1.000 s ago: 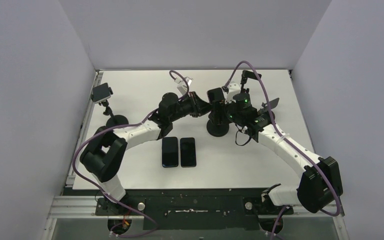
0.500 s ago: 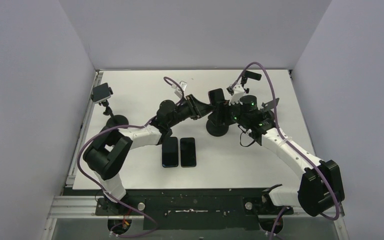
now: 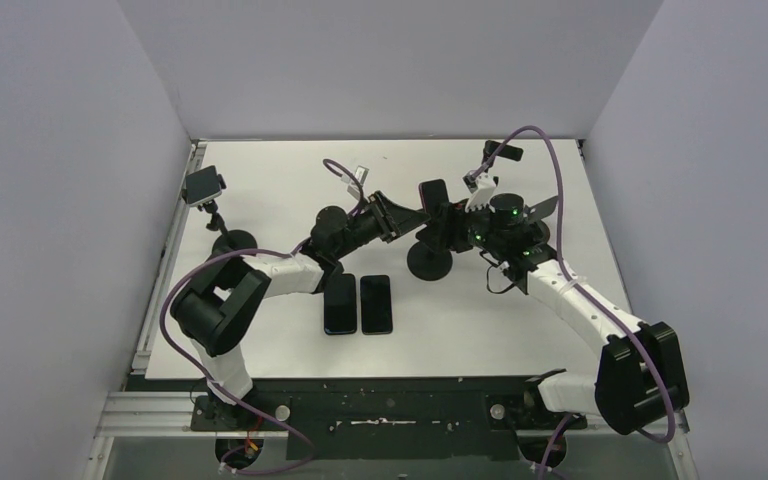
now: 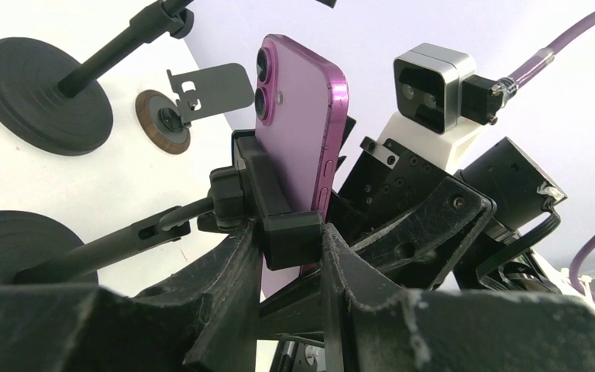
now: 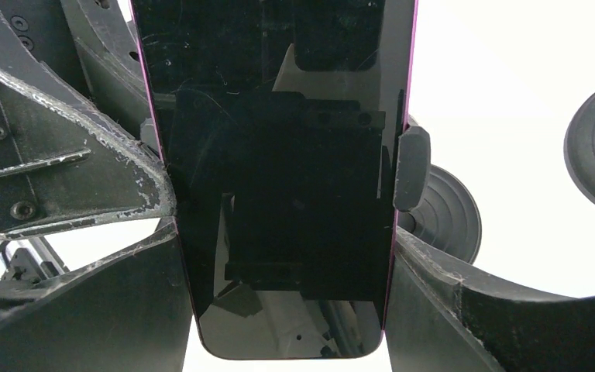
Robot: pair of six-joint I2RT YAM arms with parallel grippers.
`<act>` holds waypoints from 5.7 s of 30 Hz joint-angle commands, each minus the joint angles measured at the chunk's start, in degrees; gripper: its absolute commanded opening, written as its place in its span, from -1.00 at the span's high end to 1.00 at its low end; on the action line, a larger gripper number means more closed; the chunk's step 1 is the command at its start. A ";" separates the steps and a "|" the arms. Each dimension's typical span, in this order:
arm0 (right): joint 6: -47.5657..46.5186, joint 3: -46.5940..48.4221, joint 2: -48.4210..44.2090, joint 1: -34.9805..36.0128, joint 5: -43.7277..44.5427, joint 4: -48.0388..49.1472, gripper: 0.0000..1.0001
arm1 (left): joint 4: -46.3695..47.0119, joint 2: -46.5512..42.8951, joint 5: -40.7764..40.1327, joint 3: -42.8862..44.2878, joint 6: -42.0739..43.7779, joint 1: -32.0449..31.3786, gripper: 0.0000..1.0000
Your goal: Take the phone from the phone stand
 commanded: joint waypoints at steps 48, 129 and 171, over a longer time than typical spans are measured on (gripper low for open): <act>4.89 3.49 -8.89 -3.62 -10.30 -6.52 1.00 | 1.82 -2.85 0.90 -0.07 0.45 1.78 -0.30; -1.28 19.63 -5.61 48.42 43.30 -24.30 -0.96 | -31.41 -51.57 -5.33 -15.97 12.11 -0.66 1.00; 12.77 -0.72 -26.51 34.49 9.47 -5.66 0.84 | -40.13 -67.57 -1.72 -22.85 19.98 -0.40 -0.95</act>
